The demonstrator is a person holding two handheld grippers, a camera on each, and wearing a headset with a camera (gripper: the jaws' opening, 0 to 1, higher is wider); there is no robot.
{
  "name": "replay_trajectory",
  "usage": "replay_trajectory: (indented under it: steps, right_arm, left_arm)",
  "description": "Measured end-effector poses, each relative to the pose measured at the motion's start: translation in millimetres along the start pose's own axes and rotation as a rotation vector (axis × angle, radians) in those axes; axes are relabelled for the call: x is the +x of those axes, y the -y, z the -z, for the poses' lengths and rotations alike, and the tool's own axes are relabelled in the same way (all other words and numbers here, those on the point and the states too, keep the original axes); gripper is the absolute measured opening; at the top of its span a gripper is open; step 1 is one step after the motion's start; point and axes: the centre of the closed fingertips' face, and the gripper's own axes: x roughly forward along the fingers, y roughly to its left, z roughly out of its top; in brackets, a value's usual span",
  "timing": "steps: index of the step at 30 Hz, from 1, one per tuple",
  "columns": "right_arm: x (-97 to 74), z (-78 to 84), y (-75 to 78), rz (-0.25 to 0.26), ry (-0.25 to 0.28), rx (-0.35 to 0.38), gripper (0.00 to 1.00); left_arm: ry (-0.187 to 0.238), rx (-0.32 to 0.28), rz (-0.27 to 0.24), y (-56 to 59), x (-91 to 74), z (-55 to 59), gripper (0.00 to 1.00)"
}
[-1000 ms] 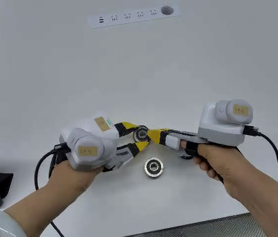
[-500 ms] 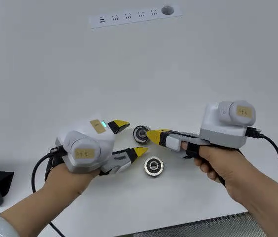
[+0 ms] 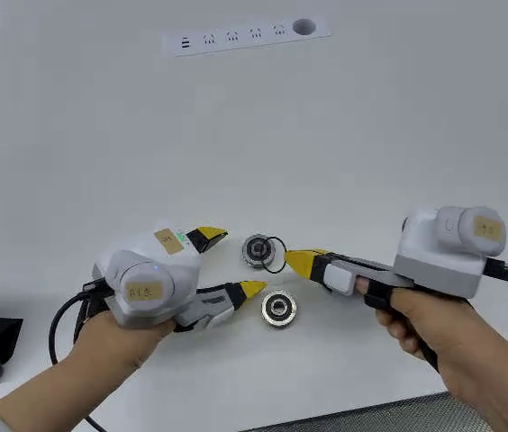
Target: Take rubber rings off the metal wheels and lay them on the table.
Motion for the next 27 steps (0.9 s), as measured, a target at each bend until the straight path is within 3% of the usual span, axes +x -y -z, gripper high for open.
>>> replay_trajectory:
  steps: [10, 19, 22, 27]
  right_arm:
    - [-33.1, 2.4, 31.0, 0.077, 0.049, 0.068, 0.02]
    - [-45.8, 8.1, 52.9, 0.145, 0.051, 0.085, 0.02]
    - [-46.3, 10.4, 56.9, 0.164, 0.034, 0.058, 0.03]
    - [-45.7, 13.5, 57.7, 0.196, -0.009, -0.052, 0.11]
  left_arm:
    - [-0.003, 0.000, 0.002, 1.7, -1.7, 2.2, 0.52]
    - [-0.009, 0.003, 0.001, 1.7, -3.9, 3.2, 0.50]
    - [-0.009, 0.003, 0.001, 1.9, -4.4, 3.4, 0.50]
    - [-0.012, 0.002, -0.001, 1.8, -6.1, 4.4, 0.50]
